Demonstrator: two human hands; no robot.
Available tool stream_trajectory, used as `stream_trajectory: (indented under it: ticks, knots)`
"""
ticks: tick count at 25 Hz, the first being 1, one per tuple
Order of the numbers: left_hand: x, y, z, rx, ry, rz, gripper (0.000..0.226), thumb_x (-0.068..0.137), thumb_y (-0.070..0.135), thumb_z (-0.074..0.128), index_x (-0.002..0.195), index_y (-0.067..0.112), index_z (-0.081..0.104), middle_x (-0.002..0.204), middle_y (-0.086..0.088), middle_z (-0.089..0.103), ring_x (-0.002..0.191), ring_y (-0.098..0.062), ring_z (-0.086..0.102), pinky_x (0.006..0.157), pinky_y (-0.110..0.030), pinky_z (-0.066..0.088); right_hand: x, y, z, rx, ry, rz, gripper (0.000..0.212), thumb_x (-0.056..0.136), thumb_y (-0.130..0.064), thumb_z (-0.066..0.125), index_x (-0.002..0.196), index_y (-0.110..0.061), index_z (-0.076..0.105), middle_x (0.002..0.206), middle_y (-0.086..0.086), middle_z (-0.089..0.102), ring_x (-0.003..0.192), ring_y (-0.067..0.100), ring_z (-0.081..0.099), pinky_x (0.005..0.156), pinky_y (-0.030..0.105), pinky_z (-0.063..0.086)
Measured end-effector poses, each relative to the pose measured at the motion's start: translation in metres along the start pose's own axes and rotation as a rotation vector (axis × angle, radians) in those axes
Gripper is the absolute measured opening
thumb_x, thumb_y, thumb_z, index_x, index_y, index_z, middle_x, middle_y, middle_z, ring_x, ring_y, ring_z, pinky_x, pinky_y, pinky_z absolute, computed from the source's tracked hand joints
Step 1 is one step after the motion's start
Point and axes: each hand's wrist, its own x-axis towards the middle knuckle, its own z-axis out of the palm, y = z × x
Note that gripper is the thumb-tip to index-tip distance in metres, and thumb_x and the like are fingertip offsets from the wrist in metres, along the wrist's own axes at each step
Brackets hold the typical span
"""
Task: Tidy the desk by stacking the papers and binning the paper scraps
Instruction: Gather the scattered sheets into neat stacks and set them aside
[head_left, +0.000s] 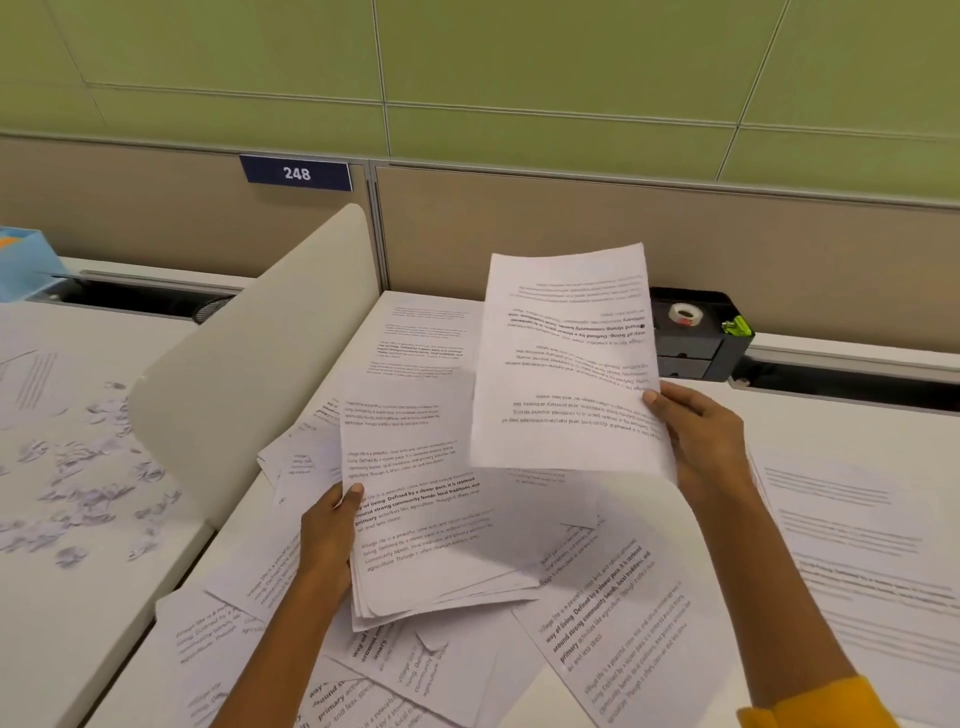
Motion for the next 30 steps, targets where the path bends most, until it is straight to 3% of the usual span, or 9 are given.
stream_trajectory:
  ticks: [4,7,12,17,20,23,25,28,30]
  knots:
    - [0.0,-0.002,0.009,-0.063,-0.043,-0.044,0.028,0.095,0.017,0.053,0.122,0.012,0.057,0.107,-0.011,0.066,0.091,-0.026,0.064,0.085,-0.042,0.051,-0.008,0.031,0.011,-0.078,-0.048,0.014,0.021,0.079,0.0,0.069,0.1,-0.001,0.067,0.095,0.015,0.072,0.084,0.03,0.068,0.071,0.037,0.059]
    - [-0.003,-0.003,0.016,-0.1,-0.08,-0.059,0.028,0.094,0.017,0.053,0.122,0.013,0.058,0.106,-0.008,0.068,0.094,-0.027,0.065,0.084,-0.044,0.052,-0.019,0.064,0.016,-0.174,-0.09,0.036,0.019,0.077,-0.003,0.073,0.095,-0.005,0.069,0.094,0.015,0.073,0.086,0.032,0.069,0.074,0.04,0.058]
    - [-0.006,-0.004,0.023,-0.137,-0.119,-0.058,0.02,0.093,0.018,0.055,0.11,0.022,0.064,0.1,-0.004,0.072,0.092,-0.027,0.067,0.078,-0.045,0.056,-0.031,0.088,0.022,-0.247,-0.111,0.051,0.013,0.08,-0.012,0.073,0.092,-0.011,0.069,0.092,0.007,0.074,0.079,0.021,0.069,0.062,0.025,0.05]
    - [-0.007,-0.005,0.024,-0.148,-0.148,-0.038,0.019,0.093,0.019,0.054,0.109,0.023,0.065,0.106,-0.006,0.071,0.098,-0.028,0.066,0.085,-0.048,0.053,-0.031,0.096,0.024,-0.232,-0.128,0.11,0.017,0.081,-0.013,0.072,0.097,-0.008,0.068,0.094,0.006,0.071,0.077,0.019,0.067,0.055,0.019,0.048]
    - [-0.008,-0.005,0.025,-0.152,-0.163,-0.029,0.018,0.093,0.019,0.054,0.105,0.024,0.065,0.1,-0.003,0.072,0.089,-0.021,0.068,0.073,-0.041,0.057,-0.026,0.1,0.022,-0.227,-0.144,0.145,0.016,0.081,-0.011,0.072,0.097,-0.008,0.068,0.095,0.008,0.072,0.078,0.022,0.067,0.057,0.023,0.05]
    - [-0.003,-0.005,0.019,-0.125,-0.16,-0.052,0.016,0.092,0.02,0.056,0.105,0.024,0.065,0.094,-0.003,0.074,0.08,-0.021,0.07,0.063,-0.038,0.059,-0.01,0.094,0.017,-0.385,-0.186,0.115,0.011,0.081,-0.007,0.07,0.087,-0.015,0.07,0.092,0.009,0.072,0.084,0.025,0.066,0.075,0.033,0.054]
    - [0.002,-0.003,0.014,-0.095,-0.167,-0.069,0.019,0.091,0.022,0.057,0.108,0.021,0.065,0.095,-0.006,0.073,0.084,-0.024,0.069,0.064,-0.038,0.059,0.007,0.084,0.015,-0.57,-0.219,0.051,0.017,0.08,-0.002,0.067,0.082,-0.018,0.07,0.087,0.006,0.071,0.086,0.022,0.064,0.082,0.03,0.049]
    - [0.008,0.002,0.008,-0.08,-0.201,-0.101,0.022,0.09,0.022,0.059,0.111,0.018,0.064,0.098,-0.009,0.072,0.09,-0.027,0.067,0.066,-0.038,0.058,0.035,0.063,0.016,-0.987,-0.197,-0.114,0.019,0.083,-0.002,0.061,0.09,-0.015,0.073,0.09,0.003,0.07,0.092,0.019,0.064,0.083,0.025,0.045]
    - [0.01,0.003,0.006,-0.087,-0.236,-0.133,0.024,0.09,0.022,0.058,0.113,0.017,0.064,0.102,-0.01,0.071,0.095,-0.03,0.066,0.073,-0.042,0.057,0.047,0.049,0.021,-1.198,-0.155,-0.209,0.019,0.087,-0.006,0.059,0.096,-0.017,0.072,0.102,0.003,0.071,0.103,0.025,0.062,0.093,0.036,0.044]
